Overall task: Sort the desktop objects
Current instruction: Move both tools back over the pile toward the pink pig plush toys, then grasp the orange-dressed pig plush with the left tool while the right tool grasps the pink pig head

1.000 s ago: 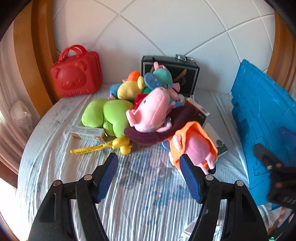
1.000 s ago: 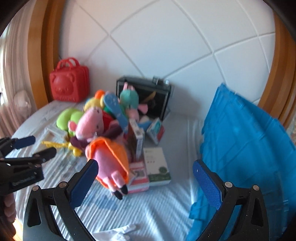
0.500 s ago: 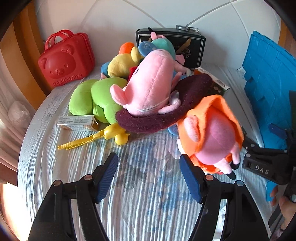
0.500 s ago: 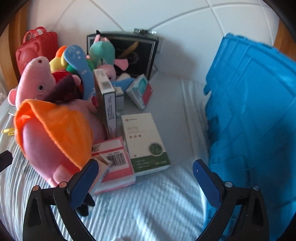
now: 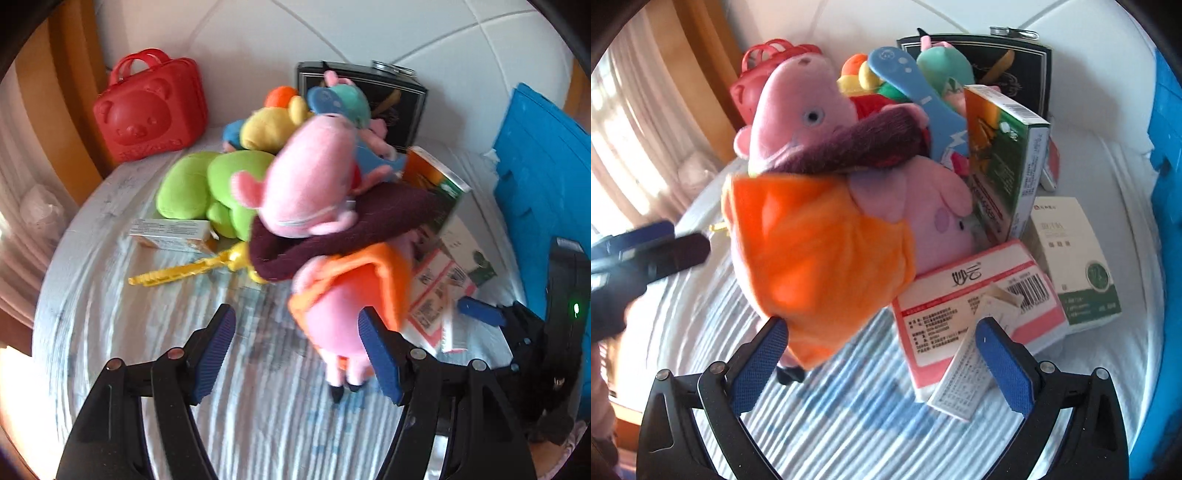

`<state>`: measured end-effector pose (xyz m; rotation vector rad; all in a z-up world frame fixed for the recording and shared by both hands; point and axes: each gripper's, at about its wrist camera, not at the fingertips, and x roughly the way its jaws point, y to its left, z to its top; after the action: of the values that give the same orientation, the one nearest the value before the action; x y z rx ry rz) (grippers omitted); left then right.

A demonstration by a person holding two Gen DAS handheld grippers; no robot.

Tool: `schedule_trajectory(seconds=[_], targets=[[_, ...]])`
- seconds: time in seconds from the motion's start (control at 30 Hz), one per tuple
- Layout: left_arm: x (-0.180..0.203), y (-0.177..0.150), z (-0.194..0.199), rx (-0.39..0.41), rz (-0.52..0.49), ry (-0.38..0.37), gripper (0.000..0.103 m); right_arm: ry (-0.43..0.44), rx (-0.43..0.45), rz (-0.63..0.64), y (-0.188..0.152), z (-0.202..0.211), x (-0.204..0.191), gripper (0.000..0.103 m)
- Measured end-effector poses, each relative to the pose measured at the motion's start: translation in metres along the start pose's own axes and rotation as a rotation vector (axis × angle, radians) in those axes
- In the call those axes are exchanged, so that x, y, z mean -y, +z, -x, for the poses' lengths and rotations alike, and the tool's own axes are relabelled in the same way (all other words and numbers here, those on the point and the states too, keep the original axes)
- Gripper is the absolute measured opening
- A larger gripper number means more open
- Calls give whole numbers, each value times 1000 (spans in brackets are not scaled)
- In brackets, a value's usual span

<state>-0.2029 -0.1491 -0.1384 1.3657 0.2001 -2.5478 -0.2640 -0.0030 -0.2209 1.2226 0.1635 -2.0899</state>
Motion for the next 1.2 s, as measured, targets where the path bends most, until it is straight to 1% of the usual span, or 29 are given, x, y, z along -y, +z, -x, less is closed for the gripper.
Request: schedule_trajectory(seconds=[0.03, 0.13, 0.2, 0.23, 0.27, 0.3, 0.33, 0.37, 0.43, 0.47, 0.53, 0.6, 0.67, 0.73, 0.77, 0.83, 0.9, 0.97, 1.07, 1.1, 1.17, 1.2], targets=[[5, -2, -3, -9, -5, -9, 68, -14, 2, -13, -2, 3, 4, 103], [21, -11, -24, -53, -13, -50, 68, -90, -11, -85, -17, 18, 32, 103], [29, -19, -47, -105, -17, -69, 68, -117, -20, -113, -26, 27, 48, 103], [32, -23, -57, -114, -24, -47, 69, -124, -23, -119, -29, 31, 54, 103], [38, -27, -65, -89, -61, 39, 69, -127, -26, -127, -33, 35, 61, 103], [42, -30, -71, -76, -97, 81, 69, -123, -26, -131, -35, 38, 62, 103], [42, -32, -75, -69, -119, 92, 76, -116, -23, -135, -37, 41, 65, 103], [35, -33, -80, -73, -108, 78, 77, -97, -20, -138, -37, 43, 69, 103], [17, -32, -84, -89, -62, 27, 79, -80, -18, -131, -30, 40, 63, 103], [11, -31, -85, -89, -62, 28, 81, -73, -16, -120, -30, 40, 57, 103], [-4, -29, -84, -68, -90, 64, 88, -67, -14, -91, -25, 37, 42, 103], [-15, -28, -85, -47, -121, 105, 91, -54, -3, -59, -17, 33, 28, 103], [-33, -25, -80, -34, -140, 140, 91, -34, 1, -32, -10, 30, 19, 103], [-51, -23, -77, -27, -133, 169, 91, -26, 3, -11, -6, 29, 13, 103], [-61, -21, -77, -37, -118, 166, 91, -23, 3, 3, -3, 27, 10, 103], [-74, -18, -77, -61, -70, 126, 90, -16, -1, 35, 4, 20, 1, 103], [-75, -21, -75, -57, -36, 71, 90, 2, -10, 55, 11, 11, -7, 103], [-70, -24, -70, -47, -9, 25, 90, 28, -30, 66, 16, 0, -13, 103], [-58, -30, -65, -57, 31, -57, 90, -14, -87, 87, 16, -17, -17, 103], [-51, -33, -63, -60, 28, -79, 90, -32, -100, 98, 15, -21, -18, 103], [-38, -39, -62, -60, 5, -93, 90, -46, -108, 116, 12, -21, -17, 96], [-32, -40, -65, -61, -13, -92, 90, -46, -107, 123, 11, -20, -17, 96]])
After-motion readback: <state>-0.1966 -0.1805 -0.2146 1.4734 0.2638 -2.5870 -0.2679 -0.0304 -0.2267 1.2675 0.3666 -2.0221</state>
